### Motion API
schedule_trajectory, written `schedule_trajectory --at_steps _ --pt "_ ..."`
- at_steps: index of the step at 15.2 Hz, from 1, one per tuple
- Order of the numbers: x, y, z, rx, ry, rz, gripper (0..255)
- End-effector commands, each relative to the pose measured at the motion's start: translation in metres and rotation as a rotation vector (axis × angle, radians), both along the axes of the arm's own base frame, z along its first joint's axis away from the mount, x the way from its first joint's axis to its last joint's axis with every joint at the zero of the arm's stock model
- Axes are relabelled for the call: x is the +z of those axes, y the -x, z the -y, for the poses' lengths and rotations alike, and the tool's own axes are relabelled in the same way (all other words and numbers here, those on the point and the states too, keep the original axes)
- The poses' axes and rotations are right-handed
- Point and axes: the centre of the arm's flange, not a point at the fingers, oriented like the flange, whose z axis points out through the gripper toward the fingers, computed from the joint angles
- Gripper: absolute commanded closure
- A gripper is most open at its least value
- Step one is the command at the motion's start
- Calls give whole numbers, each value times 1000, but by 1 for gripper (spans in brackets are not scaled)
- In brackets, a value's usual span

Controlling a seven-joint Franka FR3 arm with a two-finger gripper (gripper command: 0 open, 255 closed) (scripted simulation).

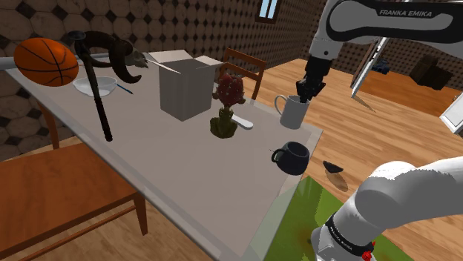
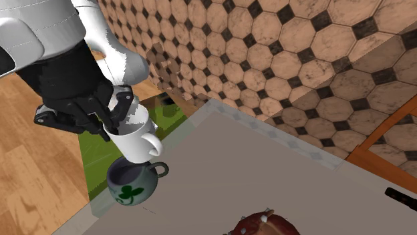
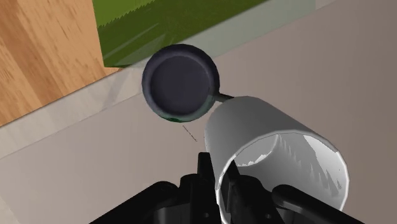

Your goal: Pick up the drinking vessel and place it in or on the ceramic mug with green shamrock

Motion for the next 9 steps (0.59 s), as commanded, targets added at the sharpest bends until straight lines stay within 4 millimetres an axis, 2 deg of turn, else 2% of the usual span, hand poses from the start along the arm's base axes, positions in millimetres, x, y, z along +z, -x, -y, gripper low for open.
schedule_trajectory --at_steps 1,2,9 --pt "2 7 27 1 0 0 255" --pt "3 9 39 1 0 0 255" --pt "-34 9 39 1 0 0 255"
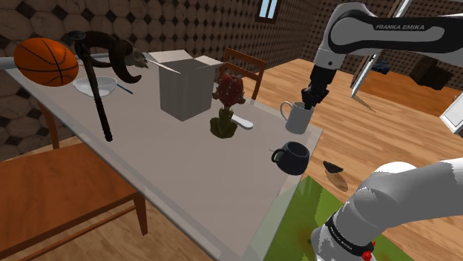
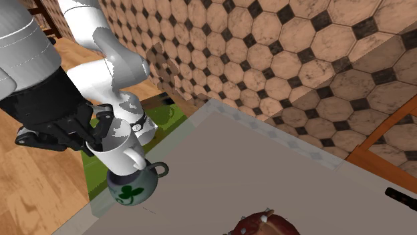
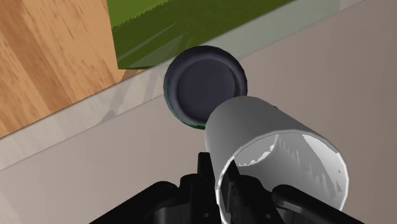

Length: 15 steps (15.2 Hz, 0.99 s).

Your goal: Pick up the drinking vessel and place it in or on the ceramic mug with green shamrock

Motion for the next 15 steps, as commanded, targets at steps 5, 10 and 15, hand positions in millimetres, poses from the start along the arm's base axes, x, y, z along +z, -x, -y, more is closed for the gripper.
schedule_trajectory --at_steps 5,10,15 --pt "-32 0 1 0 0 0 255" --pt "-58 0 1 0 0 0 255" --pt "-75 0 1 0 0 0 255"
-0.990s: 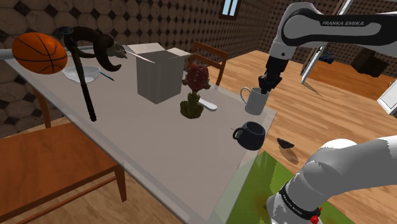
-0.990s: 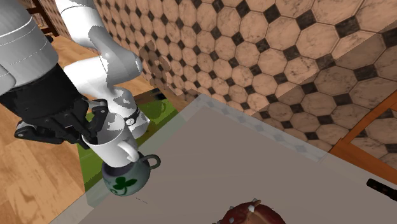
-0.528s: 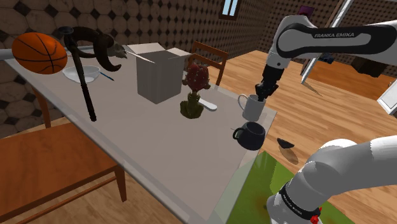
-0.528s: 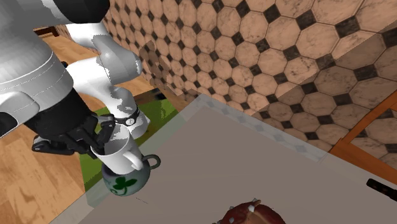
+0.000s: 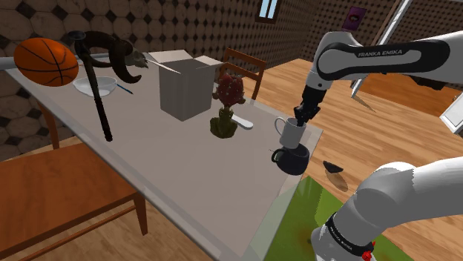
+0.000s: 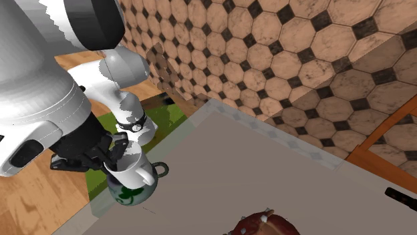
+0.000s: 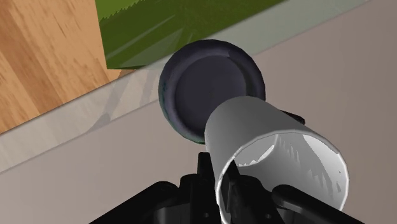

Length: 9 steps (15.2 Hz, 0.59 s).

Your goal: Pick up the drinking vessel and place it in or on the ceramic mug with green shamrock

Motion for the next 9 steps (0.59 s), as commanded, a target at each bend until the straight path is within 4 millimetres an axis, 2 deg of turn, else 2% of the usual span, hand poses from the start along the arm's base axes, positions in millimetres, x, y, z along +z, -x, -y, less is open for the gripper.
schedule_trajectory --at_steps 1,6,7,9 --pt "-2 0 0 0 0 0 255" --pt "-2 0 0 0 0 0 255" --pt "-2 0 0 0 0 0 0" --pt "-2 0 0 0 0 0 0"
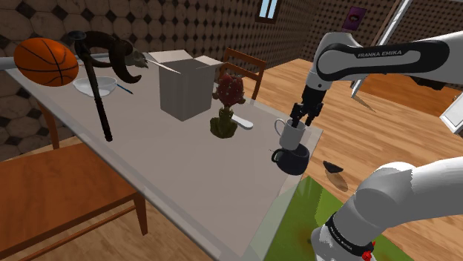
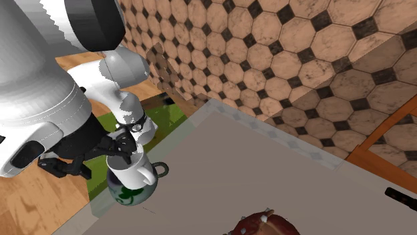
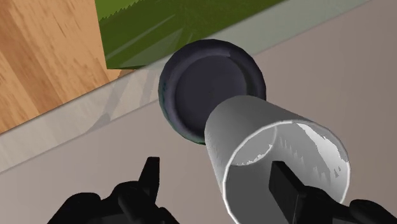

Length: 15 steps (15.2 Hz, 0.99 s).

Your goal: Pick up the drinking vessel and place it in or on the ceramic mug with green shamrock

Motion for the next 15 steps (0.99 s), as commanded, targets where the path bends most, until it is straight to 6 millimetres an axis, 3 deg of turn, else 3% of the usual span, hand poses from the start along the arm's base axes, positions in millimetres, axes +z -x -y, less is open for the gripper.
schedule_trajectory --at_steps 1,3,7,15 --pt "0 0 0 0 0 0 0" --pt "0 0 0 0 0 0 0" --pt "50 -3 1 0 0 0 0" --pt "50 -3 1 0 0 0 0"
